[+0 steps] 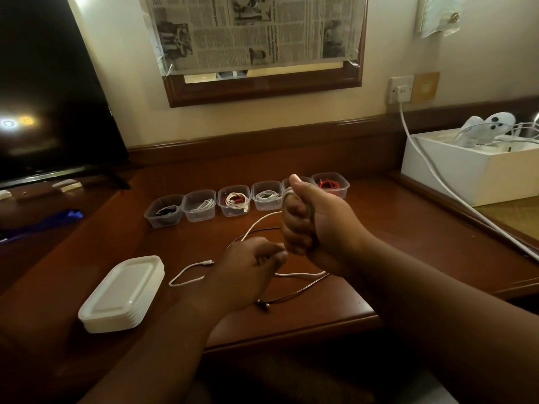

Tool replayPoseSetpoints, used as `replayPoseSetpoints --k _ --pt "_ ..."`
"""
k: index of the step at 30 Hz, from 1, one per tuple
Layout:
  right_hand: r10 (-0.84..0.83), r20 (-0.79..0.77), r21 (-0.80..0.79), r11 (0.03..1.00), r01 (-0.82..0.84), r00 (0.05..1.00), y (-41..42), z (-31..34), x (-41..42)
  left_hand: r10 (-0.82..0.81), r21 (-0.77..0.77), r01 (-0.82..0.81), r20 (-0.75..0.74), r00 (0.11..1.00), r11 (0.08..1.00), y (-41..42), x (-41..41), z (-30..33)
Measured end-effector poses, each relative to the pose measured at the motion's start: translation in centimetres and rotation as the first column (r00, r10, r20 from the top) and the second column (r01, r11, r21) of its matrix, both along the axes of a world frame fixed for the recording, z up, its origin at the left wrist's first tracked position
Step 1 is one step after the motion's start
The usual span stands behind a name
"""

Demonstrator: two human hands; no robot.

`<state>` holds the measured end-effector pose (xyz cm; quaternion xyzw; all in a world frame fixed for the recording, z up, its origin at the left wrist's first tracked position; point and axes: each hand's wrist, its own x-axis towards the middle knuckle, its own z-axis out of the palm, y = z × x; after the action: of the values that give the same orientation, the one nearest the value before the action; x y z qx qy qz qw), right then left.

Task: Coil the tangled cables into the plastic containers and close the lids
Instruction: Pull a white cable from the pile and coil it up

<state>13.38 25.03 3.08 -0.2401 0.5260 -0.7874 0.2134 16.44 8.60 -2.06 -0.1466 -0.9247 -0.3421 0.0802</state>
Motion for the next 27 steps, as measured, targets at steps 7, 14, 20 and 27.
replayPoseSetpoints --k 7,14,20,27 --pt "0.421 0.097 -0.145 0.902 -0.406 0.902 0.5 -1.0 0.1 -0.181 0.611 0.195 -0.085 0.980 0.767 0.8 1.8 1.2" --pt "0.374 0.068 -0.026 0.927 -0.373 0.925 0.4 -0.9 0.2 -0.089 0.772 0.093 -0.048 0.995 0.629 2.4 2.5 1.0" --pt "0.002 -0.137 0.291 0.956 0.039 0.991 0.5 -0.6 0.6 0.112 0.604 0.048 -0.225 0.968 0.796 2.8 1.8 -0.1" --pt "-0.280 -0.573 0.342 0.772 0.536 0.770 -0.4 -1.8 -0.1 0.121 0.467 0.034 -0.299 0.947 0.884 2.5 -0.3 -0.9"
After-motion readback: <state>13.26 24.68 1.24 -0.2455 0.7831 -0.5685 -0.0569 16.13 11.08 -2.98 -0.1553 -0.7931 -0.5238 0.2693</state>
